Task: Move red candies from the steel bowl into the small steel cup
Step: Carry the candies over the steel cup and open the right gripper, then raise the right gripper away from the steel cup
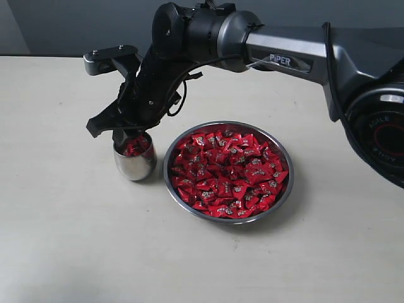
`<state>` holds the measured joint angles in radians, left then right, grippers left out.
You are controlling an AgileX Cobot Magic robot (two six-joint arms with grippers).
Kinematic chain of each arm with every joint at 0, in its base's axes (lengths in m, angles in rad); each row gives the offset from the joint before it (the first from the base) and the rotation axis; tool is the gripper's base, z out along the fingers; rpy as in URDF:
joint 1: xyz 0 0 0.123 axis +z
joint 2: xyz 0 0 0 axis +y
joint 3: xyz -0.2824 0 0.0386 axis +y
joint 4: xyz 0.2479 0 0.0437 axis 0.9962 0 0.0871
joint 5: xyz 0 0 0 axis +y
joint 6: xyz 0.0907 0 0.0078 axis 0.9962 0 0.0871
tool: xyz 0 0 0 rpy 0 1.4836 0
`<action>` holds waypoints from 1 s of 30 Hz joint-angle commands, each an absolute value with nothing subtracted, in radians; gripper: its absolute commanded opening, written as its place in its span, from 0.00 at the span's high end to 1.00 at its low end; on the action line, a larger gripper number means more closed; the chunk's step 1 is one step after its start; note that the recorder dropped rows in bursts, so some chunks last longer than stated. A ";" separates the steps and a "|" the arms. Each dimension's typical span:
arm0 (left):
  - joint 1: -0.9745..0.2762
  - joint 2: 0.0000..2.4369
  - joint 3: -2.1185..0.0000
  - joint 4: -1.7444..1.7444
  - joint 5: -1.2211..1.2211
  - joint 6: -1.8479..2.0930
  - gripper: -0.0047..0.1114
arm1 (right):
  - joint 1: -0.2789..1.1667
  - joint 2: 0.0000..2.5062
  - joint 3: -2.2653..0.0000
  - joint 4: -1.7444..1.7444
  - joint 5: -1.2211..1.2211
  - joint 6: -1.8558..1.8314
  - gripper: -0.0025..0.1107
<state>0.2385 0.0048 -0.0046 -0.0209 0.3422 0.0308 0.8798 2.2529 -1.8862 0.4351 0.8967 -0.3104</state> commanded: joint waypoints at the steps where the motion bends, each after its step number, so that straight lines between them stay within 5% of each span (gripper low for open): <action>1: 0.229 0.000 0.000 -0.022 0.334 0.029 0.96 | 0.878 2.249 -1.892 0.426 0.883 -0.311 0.96; 6: 0.229 0.000 0.000 -0.022 0.334 0.029 0.96 | 0.878 2.249 -1.892 0.430 0.883 -0.311 0.93; 12: 0.229 0.000 0.000 -0.022 0.334 0.029 0.96 | 0.878 2.249 -1.892 0.430 0.885 -0.311 0.68; 30: 0.229 0.000 0.000 -0.022 0.334 0.029 0.96 | 0.878 2.249 -1.892 0.455 0.883 -0.304 0.68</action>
